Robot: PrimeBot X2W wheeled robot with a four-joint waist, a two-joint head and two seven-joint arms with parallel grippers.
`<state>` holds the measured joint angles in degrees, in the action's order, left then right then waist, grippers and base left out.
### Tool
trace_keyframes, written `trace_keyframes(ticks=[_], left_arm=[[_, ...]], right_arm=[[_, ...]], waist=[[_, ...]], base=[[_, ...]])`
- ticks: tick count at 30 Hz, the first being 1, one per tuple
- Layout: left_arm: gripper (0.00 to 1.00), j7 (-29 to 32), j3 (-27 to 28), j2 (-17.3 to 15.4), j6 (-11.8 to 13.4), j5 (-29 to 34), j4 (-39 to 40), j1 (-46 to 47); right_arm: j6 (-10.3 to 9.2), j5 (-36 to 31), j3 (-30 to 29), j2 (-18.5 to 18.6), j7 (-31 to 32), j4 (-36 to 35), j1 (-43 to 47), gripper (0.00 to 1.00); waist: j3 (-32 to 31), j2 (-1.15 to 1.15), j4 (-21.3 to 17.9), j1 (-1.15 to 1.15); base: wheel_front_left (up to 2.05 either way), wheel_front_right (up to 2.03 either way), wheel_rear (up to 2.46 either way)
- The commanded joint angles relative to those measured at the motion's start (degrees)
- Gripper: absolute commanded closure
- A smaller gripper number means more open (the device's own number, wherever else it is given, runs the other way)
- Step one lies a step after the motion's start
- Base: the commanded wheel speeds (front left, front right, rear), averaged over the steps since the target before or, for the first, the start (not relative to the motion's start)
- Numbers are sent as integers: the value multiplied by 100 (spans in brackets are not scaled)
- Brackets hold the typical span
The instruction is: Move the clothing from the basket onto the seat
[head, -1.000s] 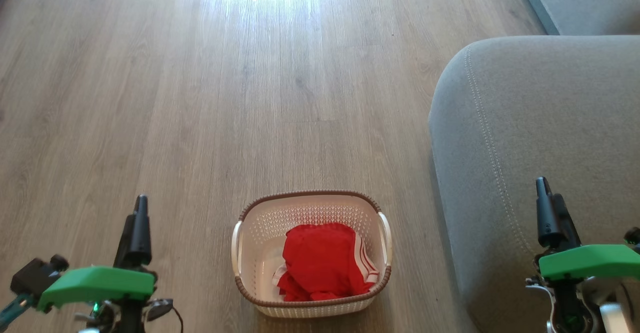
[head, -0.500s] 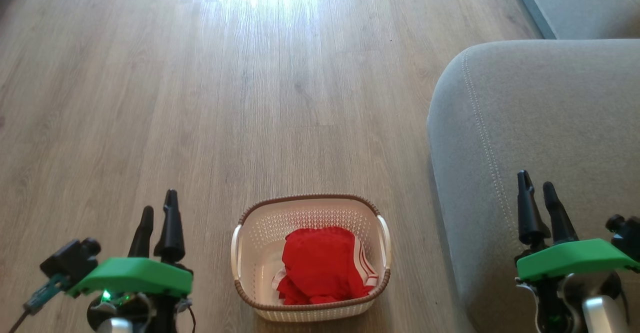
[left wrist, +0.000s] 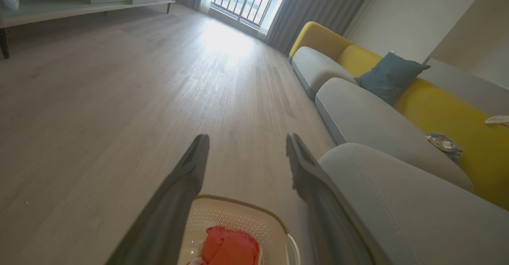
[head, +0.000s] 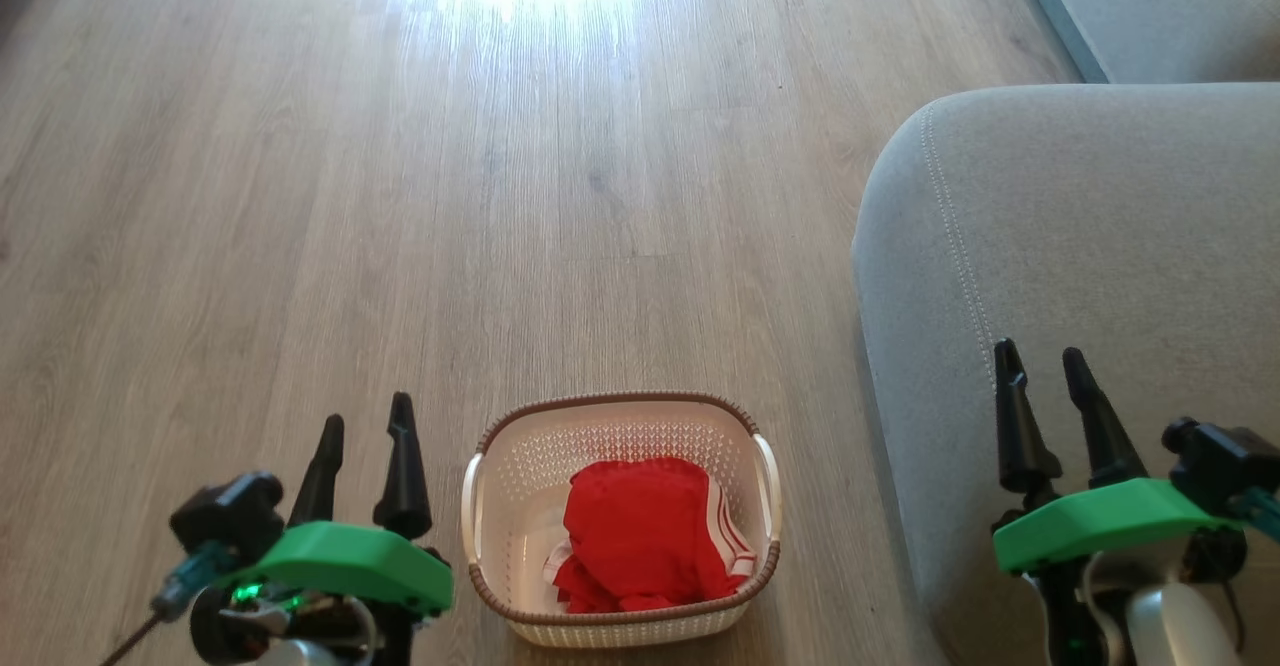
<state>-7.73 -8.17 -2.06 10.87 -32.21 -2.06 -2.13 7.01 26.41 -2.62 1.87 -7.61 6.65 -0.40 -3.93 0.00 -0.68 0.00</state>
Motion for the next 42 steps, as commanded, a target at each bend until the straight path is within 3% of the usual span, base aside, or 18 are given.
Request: trace_keyframes(ticks=[1,12,19,37,42], left_arm=[[0,-98,35,-54,100,281,204,197],[0,-300,-394,-77,534,1415,109,185],[0,-400,-553,-90,645,1765,1,170],[0,-702,-798,-83,595,2735,-312,97],[0,-727,-821,-83,622,2773,-315,100]], right_arm=[[33,-223,154,69,-101,-221,-135,0],[37,-992,300,79,-305,-10,-119,0],[40,-1354,333,84,-407,147,-118,0],[47,-2405,450,99,-713,488,-175,0],[47,-2372,434,100,-739,558,-180,0]], waist=[[-2,0,-7,0],[-54,0,-56,0],[-91,0,-60,0],[-149,0,-112,0],[-127,0,-129,0]], base=[[0,0,0],[0,0,0],[0,0,0],[0,0,0],[0,0,0]])
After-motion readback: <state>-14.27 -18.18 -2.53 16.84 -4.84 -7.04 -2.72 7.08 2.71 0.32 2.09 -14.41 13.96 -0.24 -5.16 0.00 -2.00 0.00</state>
